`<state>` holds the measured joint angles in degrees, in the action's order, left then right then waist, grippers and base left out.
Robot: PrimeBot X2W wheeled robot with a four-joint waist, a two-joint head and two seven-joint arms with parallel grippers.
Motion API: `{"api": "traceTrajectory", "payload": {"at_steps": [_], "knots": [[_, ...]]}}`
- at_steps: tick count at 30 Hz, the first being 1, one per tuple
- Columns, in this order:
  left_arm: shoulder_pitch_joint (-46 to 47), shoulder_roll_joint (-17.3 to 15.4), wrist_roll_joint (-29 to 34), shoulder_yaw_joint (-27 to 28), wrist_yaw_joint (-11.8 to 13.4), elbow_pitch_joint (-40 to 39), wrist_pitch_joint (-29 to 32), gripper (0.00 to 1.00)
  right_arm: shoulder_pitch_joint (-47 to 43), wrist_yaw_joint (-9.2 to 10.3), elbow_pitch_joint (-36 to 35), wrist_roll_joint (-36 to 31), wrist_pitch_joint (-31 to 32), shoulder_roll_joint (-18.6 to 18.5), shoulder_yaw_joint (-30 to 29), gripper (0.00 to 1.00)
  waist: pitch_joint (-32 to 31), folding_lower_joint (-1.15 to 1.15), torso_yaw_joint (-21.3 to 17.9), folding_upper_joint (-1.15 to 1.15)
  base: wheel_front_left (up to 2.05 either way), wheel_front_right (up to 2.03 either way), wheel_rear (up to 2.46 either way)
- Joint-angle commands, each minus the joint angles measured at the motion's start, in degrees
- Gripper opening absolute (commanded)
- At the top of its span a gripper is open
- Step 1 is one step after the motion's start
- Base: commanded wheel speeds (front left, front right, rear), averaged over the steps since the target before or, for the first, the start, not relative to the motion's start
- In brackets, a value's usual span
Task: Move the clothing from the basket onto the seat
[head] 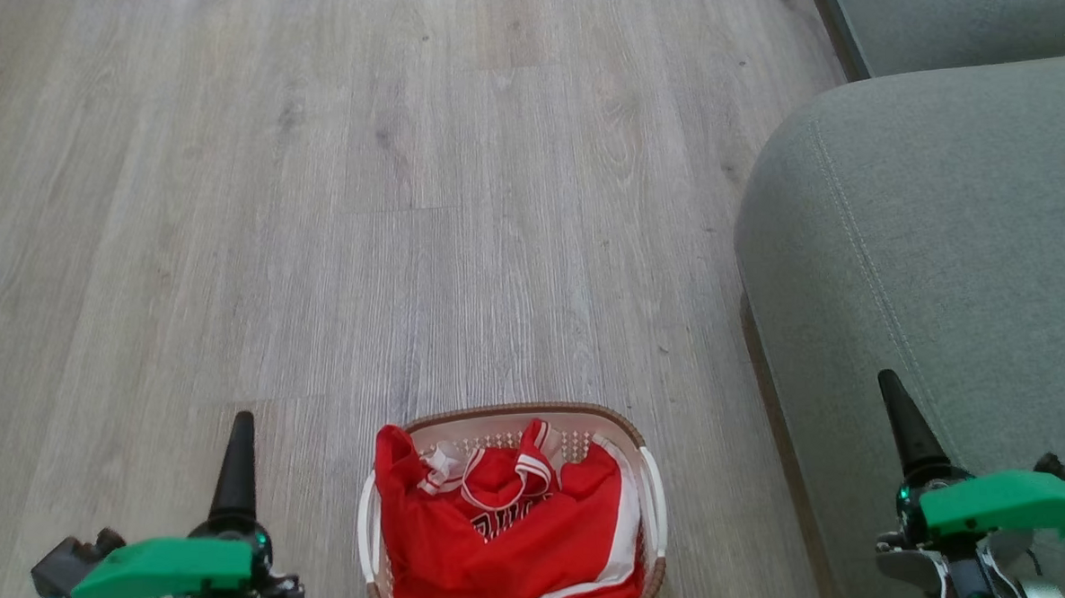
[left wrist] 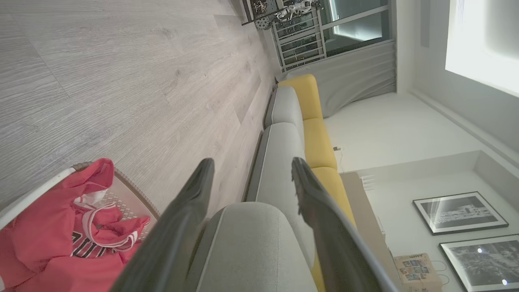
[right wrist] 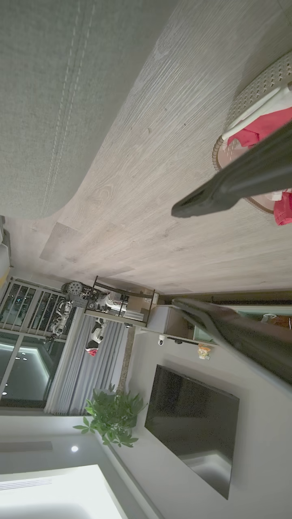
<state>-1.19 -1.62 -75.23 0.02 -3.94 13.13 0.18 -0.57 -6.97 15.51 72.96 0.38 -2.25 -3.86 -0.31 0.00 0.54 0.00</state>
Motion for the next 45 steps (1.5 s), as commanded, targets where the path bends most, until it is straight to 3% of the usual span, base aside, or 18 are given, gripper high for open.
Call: {"api": "traceTrajectory", "payload": {"at_steps": [1,20,45], "knots": [[1.8,-0.7,2.0,0.0,0.3,-2.6,-0.7,1.0,2.2,-0.17,-2.5,-1.8,-0.8,-0.4,0.6,1.0,0.0,0.0,0.0,0.0,0.0,0.0,0.0],[0.8,-0.8,23.9,-2.9,2.7,-4.9,-3.9,1.0,1.8,-0.25,-5.3,-17.8,-4.0,-0.5,3.8,1.0,-0.1,0.0,0.3,0.0,0.0,0.0,0.0],[-0.7,-1.0,43.1,-5.1,5.4,-6.7,-8.1,1.0,1.9,-0.35,-5.8,-36.6,-8.2,-0.5,7.2,1.0,0.0,0.0,0.8,0.0,0.0,0.0,0.0]]}}
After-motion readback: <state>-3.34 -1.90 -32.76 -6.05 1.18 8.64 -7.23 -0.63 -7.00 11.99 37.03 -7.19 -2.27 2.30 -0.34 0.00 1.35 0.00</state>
